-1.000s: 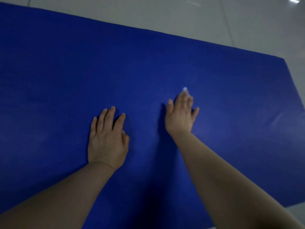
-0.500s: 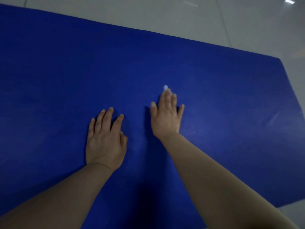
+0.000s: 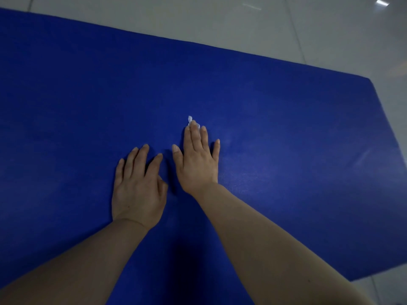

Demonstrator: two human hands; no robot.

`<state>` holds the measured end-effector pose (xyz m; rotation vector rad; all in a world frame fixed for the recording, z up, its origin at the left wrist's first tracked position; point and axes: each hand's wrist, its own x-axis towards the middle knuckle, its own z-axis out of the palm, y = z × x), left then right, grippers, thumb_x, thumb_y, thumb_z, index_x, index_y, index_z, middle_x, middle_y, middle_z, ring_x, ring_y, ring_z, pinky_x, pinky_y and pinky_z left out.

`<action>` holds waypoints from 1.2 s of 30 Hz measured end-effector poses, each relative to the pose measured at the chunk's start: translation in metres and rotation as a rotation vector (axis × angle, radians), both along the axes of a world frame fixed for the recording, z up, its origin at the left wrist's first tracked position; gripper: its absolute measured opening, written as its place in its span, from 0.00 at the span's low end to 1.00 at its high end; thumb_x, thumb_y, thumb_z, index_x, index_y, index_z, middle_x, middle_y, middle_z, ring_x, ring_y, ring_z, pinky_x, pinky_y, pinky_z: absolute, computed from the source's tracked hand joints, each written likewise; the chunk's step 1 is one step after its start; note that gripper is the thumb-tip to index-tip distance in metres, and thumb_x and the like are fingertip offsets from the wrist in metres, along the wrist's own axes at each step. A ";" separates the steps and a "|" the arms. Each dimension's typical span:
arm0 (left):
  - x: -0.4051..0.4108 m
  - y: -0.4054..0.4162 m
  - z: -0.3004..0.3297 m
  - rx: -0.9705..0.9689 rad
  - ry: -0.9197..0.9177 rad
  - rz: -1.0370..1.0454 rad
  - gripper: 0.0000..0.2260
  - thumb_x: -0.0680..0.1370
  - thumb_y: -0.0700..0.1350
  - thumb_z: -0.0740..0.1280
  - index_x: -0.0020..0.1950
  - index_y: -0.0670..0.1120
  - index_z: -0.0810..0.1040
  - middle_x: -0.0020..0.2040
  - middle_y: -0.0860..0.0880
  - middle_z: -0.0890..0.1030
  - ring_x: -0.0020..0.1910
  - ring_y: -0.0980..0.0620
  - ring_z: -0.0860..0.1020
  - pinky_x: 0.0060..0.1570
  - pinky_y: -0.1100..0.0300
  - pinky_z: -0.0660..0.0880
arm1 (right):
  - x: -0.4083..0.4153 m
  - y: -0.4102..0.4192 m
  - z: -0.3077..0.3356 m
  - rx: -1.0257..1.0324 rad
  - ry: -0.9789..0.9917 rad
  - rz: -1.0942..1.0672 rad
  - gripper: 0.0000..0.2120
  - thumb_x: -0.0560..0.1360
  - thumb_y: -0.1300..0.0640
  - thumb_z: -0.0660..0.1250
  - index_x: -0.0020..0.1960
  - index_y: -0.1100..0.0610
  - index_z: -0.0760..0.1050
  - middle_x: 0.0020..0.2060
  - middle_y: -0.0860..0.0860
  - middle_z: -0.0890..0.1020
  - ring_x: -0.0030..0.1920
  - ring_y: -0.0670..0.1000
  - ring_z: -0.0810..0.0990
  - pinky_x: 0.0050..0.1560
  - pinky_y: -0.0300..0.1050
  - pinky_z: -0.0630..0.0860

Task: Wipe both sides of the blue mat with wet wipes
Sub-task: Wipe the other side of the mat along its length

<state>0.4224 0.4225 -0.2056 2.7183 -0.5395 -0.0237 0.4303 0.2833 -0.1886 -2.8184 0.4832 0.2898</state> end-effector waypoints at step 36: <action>0.003 -0.001 -0.002 0.069 -0.006 -0.005 0.24 0.76 0.48 0.50 0.69 0.45 0.72 0.72 0.41 0.69 0.72 0.42 0.64 0.72 0.46 0.54 | 0.077 -0.101 0.005 -0.092 0.085 -0.439 0.30 0.82 0.43 0.42 0.77 0.57 0.39 0.77 0.50 0.43 0.76 0.51 0.40 0.74 0.59 0.39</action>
